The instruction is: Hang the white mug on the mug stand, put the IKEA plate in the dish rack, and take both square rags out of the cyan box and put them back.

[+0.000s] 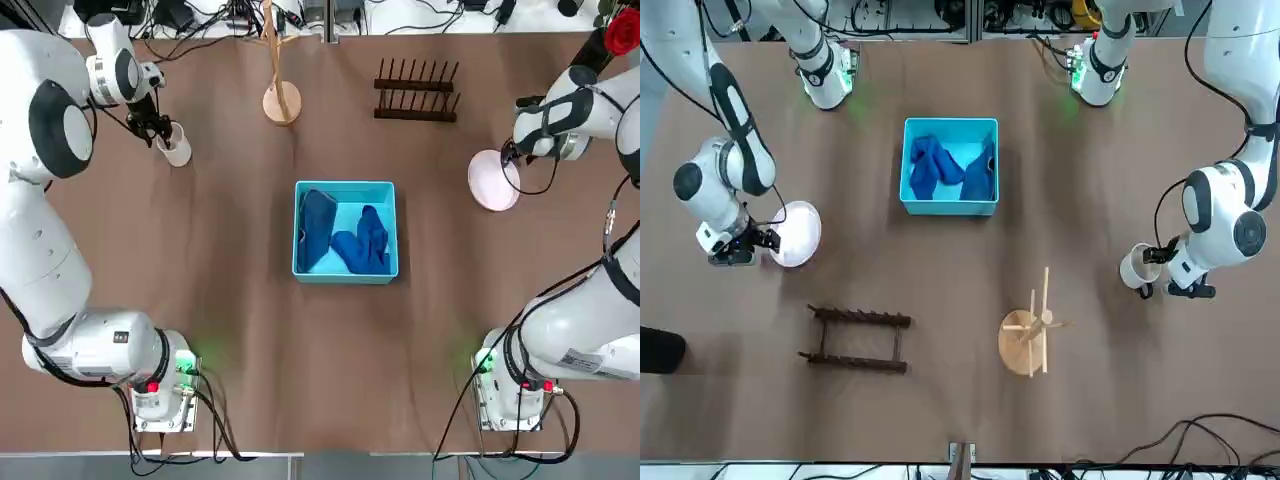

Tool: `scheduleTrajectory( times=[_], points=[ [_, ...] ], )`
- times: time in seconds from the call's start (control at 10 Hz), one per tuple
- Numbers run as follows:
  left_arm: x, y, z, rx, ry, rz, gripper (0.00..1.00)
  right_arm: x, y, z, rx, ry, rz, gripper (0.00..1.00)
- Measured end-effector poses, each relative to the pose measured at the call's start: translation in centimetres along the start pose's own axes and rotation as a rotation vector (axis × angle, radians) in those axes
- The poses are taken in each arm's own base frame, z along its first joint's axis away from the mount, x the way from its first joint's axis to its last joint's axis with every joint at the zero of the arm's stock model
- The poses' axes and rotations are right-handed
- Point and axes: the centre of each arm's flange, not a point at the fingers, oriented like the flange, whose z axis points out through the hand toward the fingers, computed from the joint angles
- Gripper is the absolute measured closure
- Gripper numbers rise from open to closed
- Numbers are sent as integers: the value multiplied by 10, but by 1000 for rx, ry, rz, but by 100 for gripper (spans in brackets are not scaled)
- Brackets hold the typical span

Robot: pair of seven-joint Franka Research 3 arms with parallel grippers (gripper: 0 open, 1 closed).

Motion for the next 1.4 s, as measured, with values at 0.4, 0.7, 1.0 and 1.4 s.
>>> scheduleTrajectory(
  times=[0.4, 0.7, 1.0, 1.4],
  points=[
    [-1, 1, 2, -4, 9, -3, 94, 0, -2, 1, 2, -2, -4, 53],
    [6, 3, -31, 2, 73, 15, 94, 0, -5, 1, 3, -1, -8, 74],
    [16, 13, -91, 7, 162, 45, 94, 2, -11, -5, 8, -18, -21, 94],
    [46, 62, -167, 1, 310, 113, 94, 22, -14, -50, 20, -63, -47, 97]
  ],
)
